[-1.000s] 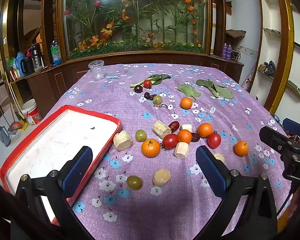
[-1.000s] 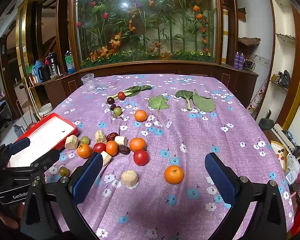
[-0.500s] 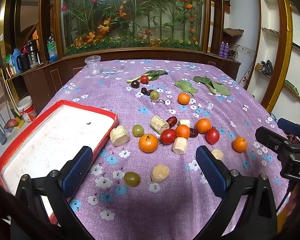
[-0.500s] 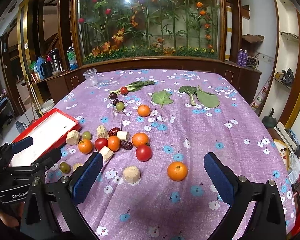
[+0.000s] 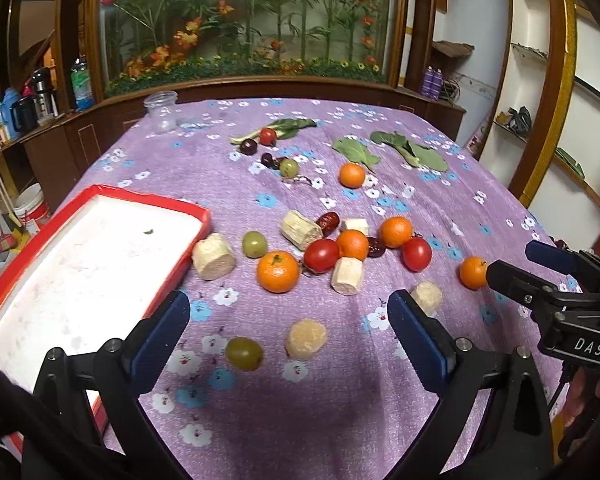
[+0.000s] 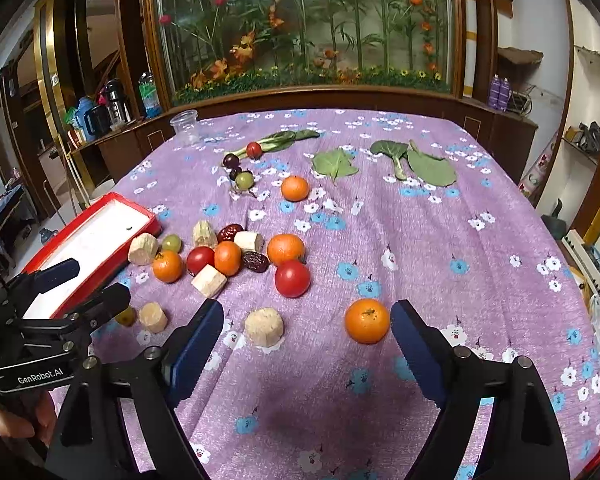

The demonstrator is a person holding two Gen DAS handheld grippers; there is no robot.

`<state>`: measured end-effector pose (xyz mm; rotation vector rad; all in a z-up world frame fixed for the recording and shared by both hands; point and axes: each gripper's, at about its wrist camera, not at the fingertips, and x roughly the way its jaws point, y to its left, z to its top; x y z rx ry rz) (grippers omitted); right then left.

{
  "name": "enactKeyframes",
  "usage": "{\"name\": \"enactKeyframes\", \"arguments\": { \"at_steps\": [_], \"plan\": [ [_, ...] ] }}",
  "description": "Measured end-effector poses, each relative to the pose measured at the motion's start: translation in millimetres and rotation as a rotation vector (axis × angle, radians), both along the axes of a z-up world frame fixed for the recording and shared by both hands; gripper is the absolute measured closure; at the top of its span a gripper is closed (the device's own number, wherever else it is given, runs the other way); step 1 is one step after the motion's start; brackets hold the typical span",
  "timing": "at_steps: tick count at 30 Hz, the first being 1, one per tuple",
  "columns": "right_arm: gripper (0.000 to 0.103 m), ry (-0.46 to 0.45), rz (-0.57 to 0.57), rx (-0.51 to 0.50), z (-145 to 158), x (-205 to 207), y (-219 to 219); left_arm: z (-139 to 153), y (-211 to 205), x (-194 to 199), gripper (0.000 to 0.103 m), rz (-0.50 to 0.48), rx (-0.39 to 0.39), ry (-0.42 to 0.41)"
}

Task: Organize fruits
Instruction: 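Move both tools over the table toward the scattered fruits, then grasp the mandarin orange with the left tool while the right tool grasps the red tomato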

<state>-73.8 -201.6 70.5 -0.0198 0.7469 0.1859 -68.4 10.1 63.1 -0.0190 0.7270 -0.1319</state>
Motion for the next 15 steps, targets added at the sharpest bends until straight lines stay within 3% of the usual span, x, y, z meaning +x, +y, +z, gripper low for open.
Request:
{"name": "enactKeyframes", "arguments": {
  "at_steps": [5,10,15],
  "plan": [
    [0.022,0.024,0.005,-0.002,-7,8,-1,-6,-4,14,0.010,-0.020,0.006,0.022],
    [0.030,0.070,0.023,0.003,-18,21,1,-16,-1,34,0.031,-0.035,-0.022,0.082],
    [0.038,0.111,0.058,0.008,-28,40,10,-27,0,49,0.044,-0.044,-0.034,0.129]
  ]
}}
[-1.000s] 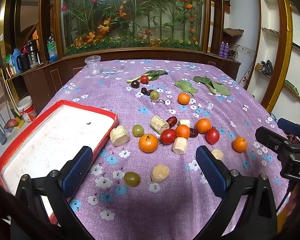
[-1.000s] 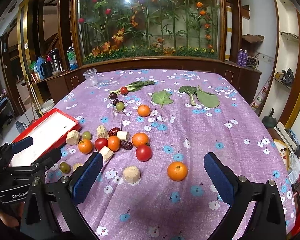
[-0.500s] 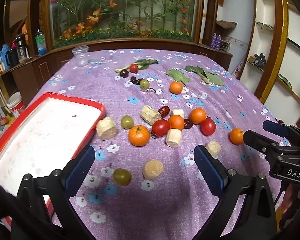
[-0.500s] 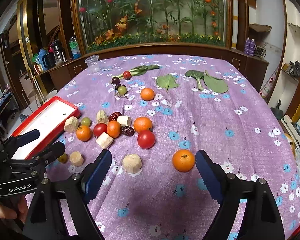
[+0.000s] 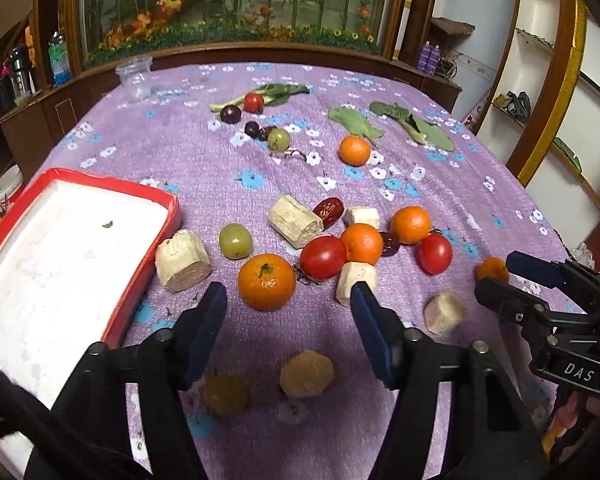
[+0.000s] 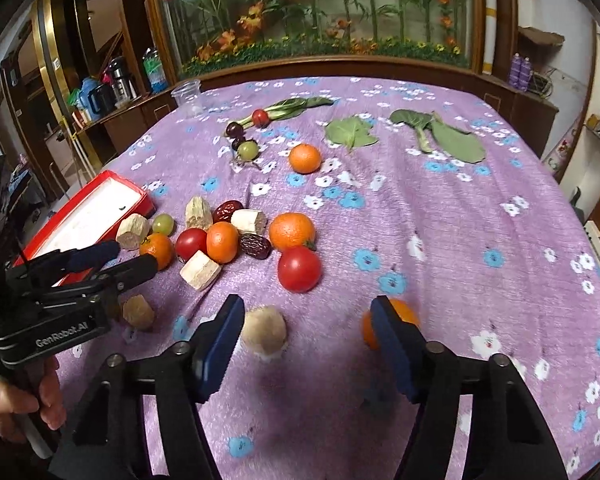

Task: Organize fruits
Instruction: 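Grasp the mandarin orange with the left tool while the right tool grasps the red tomato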

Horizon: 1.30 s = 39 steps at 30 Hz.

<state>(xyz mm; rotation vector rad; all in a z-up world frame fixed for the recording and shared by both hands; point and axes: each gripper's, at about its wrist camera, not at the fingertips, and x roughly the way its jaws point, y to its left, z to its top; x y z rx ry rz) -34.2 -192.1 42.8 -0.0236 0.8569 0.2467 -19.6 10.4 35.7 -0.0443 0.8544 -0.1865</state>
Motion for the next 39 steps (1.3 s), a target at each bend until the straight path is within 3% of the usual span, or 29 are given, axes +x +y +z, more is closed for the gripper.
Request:
{"name": "enactKeyframes", "arguments": {
  "at_steps": [9,12,17,21,26,39],
  "plan": [
    [0.039,0.026,0.011,-0.007,-8,20,9,-10,2,10,0.046,0.009,-0.013,0.036],
    [0.043,0.039,0.012,-0.009,-11,27,11,-12,2,15,0.054,0.008,-0.013,0.050],
    [0.048,0.067,0.006,-0.013,-19,41,13,-15,0,22,0.055,0.014,-0.007,0.065],
    [0.055,0.104,-0.001,-0.003,-29,50,13,-15,3,26,0.069,0.022,-0.002,0.064],
    [0.070,0.108,0.000,-0.009,-35,52,16,-16,5,27,0.069,0.023,-0.009,0.065],
    [0.070,0.085,-0.007,0.006,-21,42,11,-4,8,15,0.070,0.023,-0.038,0.037]
  ]
}}
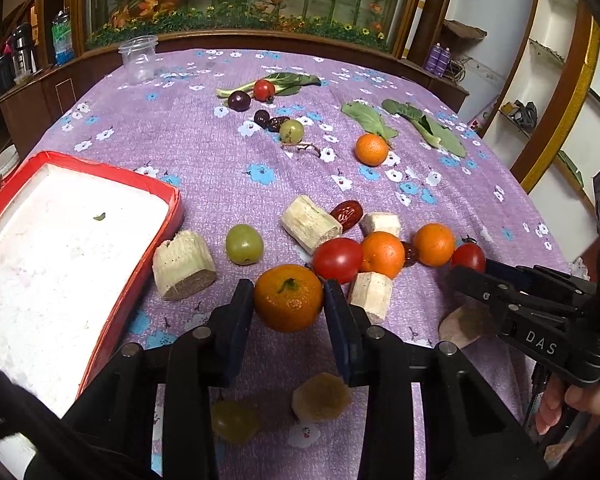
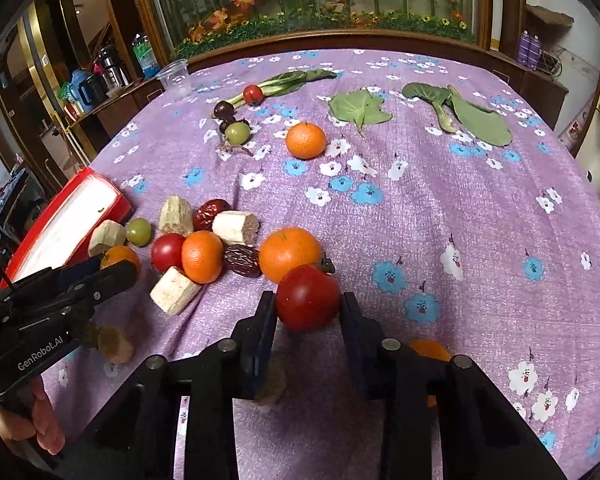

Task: Organize fruits
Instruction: 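Grasp the mandarin orange with the left tool while the right tool grasps the red tomato, then carry the orange with the left tool while the right tool carries the tomato to the red-rimmed tray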

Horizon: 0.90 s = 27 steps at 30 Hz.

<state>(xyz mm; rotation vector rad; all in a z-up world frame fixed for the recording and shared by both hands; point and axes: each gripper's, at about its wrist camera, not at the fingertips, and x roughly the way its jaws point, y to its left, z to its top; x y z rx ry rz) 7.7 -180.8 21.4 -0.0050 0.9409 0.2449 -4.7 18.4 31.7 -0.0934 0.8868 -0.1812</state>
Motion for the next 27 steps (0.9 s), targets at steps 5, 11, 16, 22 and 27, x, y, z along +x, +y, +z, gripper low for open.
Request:
{"name": "enactKeyframes", "arguments": {
  "at_steps": [5,11,16,22,27],
  "plan": [
    [0.070,-0.020,0.011,0.008,10,-5,3,9,0,-5,0.070,-0.002,0.003,-0.021],
    [0.070,-0.047,0.035,0.014,22,-12,11,22,2,-12,0.070,-0.004,0.000,-0.051],
    [0.070,-0.061,0.052,0.019,29,-18,18,28,2,-16,0.070,-0.003,0.003,-0.068],
    [0.070,-0.071,0.068,0.021,34,-21,23,32,8,-20,0.070,0.013,0.007,-0.081],
    [0.070,-0.077,0.085,0.024,38,-23,30,36,13,-23,0.070,0.028,0.015,-0.092]
  ]
}}
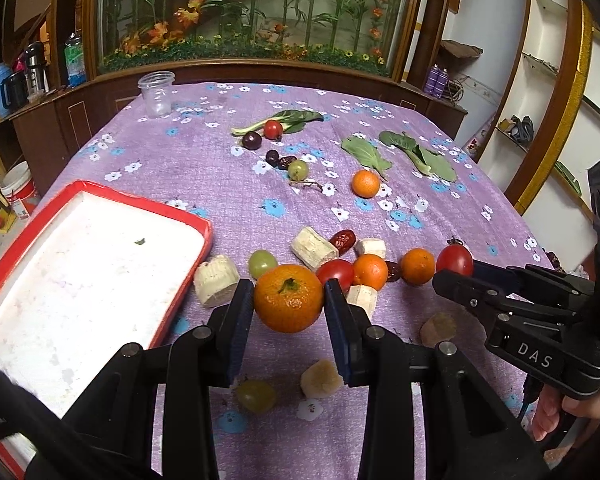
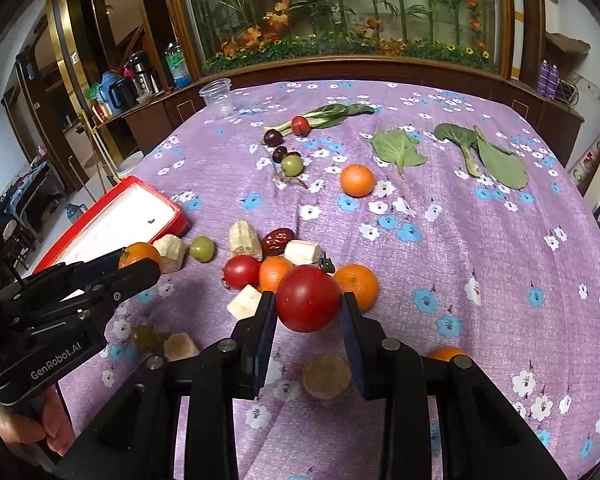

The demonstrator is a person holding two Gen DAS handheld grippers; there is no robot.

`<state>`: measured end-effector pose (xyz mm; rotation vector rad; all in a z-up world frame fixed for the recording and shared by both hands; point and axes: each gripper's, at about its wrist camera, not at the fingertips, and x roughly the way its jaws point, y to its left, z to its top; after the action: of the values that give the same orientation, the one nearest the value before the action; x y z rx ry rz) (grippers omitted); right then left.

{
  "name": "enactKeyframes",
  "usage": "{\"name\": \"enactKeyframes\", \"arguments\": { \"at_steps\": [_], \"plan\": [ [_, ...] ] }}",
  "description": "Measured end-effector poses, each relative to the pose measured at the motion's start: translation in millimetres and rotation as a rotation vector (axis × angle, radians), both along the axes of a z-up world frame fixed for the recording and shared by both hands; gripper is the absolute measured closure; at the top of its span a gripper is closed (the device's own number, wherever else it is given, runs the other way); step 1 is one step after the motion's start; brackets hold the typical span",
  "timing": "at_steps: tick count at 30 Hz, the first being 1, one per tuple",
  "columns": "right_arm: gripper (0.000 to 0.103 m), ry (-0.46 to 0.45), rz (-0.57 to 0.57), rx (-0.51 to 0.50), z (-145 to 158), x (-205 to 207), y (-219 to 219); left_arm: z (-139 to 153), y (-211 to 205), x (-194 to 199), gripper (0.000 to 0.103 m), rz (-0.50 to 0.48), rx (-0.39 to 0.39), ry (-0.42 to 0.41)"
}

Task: Organize fruits
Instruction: 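Carry the orange with the left tool while the right tool carries the tomato to the red-rimmed tray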

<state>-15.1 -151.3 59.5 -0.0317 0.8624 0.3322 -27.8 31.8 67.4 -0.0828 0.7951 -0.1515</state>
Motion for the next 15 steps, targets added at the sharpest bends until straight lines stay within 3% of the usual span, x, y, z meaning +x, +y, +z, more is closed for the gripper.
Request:
{"name": "enactKeyframes", "arguments": {
  "at_steps": [15],
  "plan": [
    [0.070,-0.023,0.070,0.000,11,-6,25,8,19,-10,0.070,0.050,0.003,-0.020]
  ]
}}
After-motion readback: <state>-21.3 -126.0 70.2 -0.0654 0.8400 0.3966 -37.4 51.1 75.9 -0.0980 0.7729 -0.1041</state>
